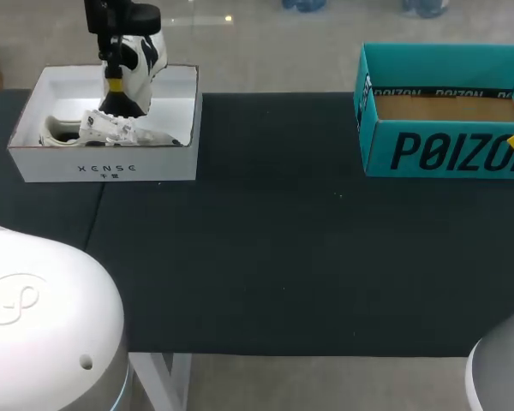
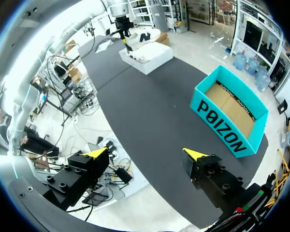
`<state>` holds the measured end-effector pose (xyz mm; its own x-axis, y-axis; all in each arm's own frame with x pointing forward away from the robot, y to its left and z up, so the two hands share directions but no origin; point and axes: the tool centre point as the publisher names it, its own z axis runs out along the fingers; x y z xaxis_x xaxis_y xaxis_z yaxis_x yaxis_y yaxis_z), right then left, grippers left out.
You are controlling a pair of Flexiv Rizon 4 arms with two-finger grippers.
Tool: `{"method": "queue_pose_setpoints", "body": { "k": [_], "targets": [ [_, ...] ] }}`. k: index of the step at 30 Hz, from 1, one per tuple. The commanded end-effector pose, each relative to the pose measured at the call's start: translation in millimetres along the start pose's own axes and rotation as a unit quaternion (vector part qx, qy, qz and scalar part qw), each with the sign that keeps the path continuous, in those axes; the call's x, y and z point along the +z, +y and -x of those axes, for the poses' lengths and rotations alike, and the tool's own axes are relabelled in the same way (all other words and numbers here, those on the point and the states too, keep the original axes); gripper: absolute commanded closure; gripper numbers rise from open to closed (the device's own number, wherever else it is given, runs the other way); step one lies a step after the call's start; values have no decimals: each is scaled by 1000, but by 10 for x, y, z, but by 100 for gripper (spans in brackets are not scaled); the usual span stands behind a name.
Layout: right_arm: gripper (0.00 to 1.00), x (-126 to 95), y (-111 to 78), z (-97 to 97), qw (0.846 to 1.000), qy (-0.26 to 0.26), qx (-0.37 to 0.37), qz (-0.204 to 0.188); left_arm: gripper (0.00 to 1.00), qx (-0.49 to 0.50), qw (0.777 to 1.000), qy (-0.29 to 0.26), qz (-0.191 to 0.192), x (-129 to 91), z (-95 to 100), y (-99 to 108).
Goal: Take the shoe out of the shoebox, open the shoe tongue, remove and reinsert the insole, then place the shoe into the shoebox
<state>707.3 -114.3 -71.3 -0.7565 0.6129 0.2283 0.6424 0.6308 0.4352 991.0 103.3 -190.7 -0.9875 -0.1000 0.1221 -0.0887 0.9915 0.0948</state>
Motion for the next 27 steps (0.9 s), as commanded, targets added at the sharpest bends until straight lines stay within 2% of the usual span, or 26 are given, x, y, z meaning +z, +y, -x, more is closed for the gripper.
{"method": "queue_pose_setpoints", "body": {
  "k": [1,8,13,21,26,27],
  "targets": [
    [0,-1,23,14,1000,1,1,-3,100,1,1000,-1,0,-14,-4,10],
    [0,-1,23,14,1000,1,1,-3,100,-5,1000,-21,10,-81,20,-50],
    [0,-1,23,14,1000,1,1,-3,100,-2,1000,-15,0,-102,126,-43],
    [0,-1,23,14,1000,1,1,-3,100,-18,1000,3,-5,-73,514,247],
    [0,-1,23,14,1000,1,1,-3,100,-10,1000,8,-13,-99,661,408],
    [0,-1,23,14,1000,1,1,-3,100,-14,1000,5,-5,-92,685,420]
  ]
}}
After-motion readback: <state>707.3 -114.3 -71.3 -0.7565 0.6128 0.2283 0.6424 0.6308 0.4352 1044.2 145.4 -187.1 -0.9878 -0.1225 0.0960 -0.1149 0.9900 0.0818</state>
